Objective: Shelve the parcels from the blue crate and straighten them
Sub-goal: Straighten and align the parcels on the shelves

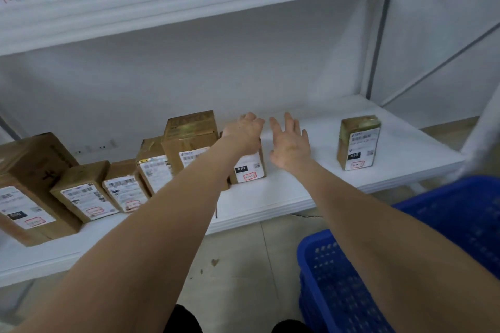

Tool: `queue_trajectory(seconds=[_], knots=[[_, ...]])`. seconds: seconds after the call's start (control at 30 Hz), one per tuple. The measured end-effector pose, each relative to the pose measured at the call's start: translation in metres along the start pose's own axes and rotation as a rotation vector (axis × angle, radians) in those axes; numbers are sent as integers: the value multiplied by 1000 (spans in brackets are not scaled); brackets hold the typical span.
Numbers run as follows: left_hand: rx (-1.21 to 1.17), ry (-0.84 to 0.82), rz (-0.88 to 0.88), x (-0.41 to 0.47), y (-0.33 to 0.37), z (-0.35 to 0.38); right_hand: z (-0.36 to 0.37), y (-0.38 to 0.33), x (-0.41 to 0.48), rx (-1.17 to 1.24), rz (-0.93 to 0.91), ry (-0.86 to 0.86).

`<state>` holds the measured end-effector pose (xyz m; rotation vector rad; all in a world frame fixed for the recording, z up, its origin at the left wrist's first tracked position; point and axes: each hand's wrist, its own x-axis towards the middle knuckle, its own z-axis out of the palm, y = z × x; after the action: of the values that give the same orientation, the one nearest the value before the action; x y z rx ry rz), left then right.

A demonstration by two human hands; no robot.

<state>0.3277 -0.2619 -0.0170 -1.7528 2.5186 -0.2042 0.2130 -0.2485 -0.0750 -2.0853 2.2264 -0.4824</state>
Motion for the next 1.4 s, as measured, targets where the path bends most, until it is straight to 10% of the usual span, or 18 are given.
queue_trajectory(seconds=[0.7, 1.4], knots=[[-231, -12, 245, 81, 156, 25, -25, 177, 17, 254, 584, 182], [42, -39, -61, 59, 16, 7, 23, 80, 49, 491, 245, -27]])
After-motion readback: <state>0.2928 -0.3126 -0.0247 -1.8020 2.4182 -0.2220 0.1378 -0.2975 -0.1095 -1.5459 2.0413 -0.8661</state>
